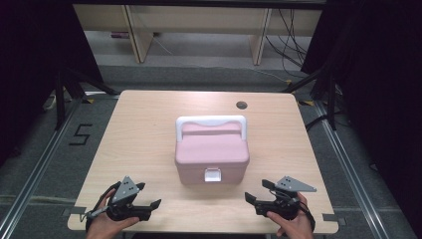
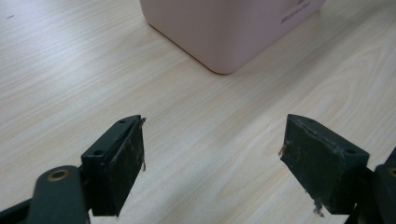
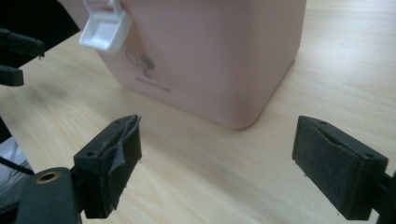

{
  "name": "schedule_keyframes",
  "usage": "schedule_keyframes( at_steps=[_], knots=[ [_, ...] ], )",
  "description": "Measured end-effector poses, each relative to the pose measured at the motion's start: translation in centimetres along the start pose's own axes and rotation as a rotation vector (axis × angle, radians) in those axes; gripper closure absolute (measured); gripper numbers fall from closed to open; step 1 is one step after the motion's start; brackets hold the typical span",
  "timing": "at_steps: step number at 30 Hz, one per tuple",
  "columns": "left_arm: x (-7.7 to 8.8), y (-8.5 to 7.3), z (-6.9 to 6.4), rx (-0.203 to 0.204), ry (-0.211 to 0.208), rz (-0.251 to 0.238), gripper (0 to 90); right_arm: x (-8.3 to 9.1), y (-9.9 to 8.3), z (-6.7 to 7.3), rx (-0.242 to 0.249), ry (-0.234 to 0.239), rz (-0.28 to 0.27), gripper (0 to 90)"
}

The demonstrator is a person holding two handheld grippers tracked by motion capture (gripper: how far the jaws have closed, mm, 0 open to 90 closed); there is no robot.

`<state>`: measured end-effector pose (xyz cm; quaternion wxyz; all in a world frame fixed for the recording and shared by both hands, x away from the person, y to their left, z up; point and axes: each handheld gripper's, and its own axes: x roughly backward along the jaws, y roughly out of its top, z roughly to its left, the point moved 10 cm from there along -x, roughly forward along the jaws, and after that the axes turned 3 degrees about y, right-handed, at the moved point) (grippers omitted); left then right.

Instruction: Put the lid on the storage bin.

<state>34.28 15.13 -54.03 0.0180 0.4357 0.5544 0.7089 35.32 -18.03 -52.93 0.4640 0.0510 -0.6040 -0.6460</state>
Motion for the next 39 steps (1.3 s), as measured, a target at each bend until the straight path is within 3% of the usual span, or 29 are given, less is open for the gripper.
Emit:
schedule_keyframes(
  at_steps=[2, 3, 8, 9, 11, 12, 13, 14, 17, 18, 21, 25, 26, 27, 28, 33, 36, 39],
  knots=[
    [0.1, -0.3, 0.0, -0.018, -0.002, 0.020, 18.2, -0.3, 0.0, 0.0, 0.025, 0.020, -0.023, 16.7],
    [0.1, -0.4, 0.0, -0.019, 0.003, 0.025, 18.2, 0.1, -0.5, 0.3, -0.014, 0.020, 0.009, 16.7],
    [0.1, -0.7, -0.4, -0.020, 0.000, 0.020, 17.8, 0.1, -1.5, 0.2, 0.014, 0.012, 0.050, 17.0],
    [0.2, -0.9, -0.4, -0.032, -0.009, 0.040, 17.8, 0.2, -1.9, 0.6, -0.014, 0.019, 0.067, 17.1],
    [0.1, -1.1, -0.4, -0.034, -0.006, 0.035, 17.8, 0.0, -2.3, 0.5, 0.009, 0.008, 0.079, 17.3],
    [0.0, -1.4, -0.6, -0.029, -0.009, 0.049, 17.8, 0.1, -2.9, 0.6, 0.039, 0.008, 0.120, 18.1],
    [0.0, -1.4, -0.6, -0.029, -0.009, 0.049, 17.7, 0.1, -2.9, 0.6, 0.039, 0.008, 0.120, 18.1],
    [-0.1, -1.5, -0.5, -0.035, -0.005, 0.052, 17.7, 0.1, -3.7, 1.1, 0.017, 0.017, 0.163, 18.1],
    [-0.2, -1.5, -0.4, -0.047, -0.007, 0.050, 17.6, 0.0, -4.2, 1.1, 0.022, 0.010, 0.189, 18.0],
    [-0.2, -1.6, -0.6, -0.029, -0.014, 0.047, 17.6, 0.0, -4.4, 1.0, 0.037, 0.005, 0.201, 18.1],
    [-0.2, -1.7, -0.6, -0.034, -0.012, 0.060, 17.4, 0.0, -4.7, 0.7, 0.063, -0.008, 0.214, 18.1],
    [-0.3, -1.8, -0.7, -0.035, -0.016, 0.064, 17.3, 0.1, -4.8, 0.7, 0.044, -0.009, 0.217, 18.0],
    [-0.3, -1.8, -0.7, -0.031, -0.015, 0.064, 17.3, 0.1, -5.0, 1.0, 0.014, -0.012, 0.225, 18.1],
    [-0.4, -1.8, -0.8, -0.031, -0.016, 0.064, 17.3, 0.1, -4.9, 0.7, 0.056, -0.010, 0.222, 18.0],
    [-0.3, -1.9, -0.6, -0.043, -0.011, 0.070, 17.3, 0.1, -5.0, 0.7, 0.059, -0.016, 0.227, 18.1],
    [-0.4, -1.9, -0.7, -0.045, -0.015, 0.071, 17.3, 0.0, -5.0, 0.7, 0.062, -0.009, 0.227, 18.0],
    [-0.4, -2.0, -0.8, -0.040, -0.017, 0.075, 17.2, 0.1, -5.3, 0.9, 0.034, -0.026, 0.246, 17.9],
    [-0.5, -2.0, -0.8, -0.042, -0.020, 0.077, 17.2, 0.0, -5.2, 0.7, 0.052, -0.025, 0.242, 17.9]
  ],
)
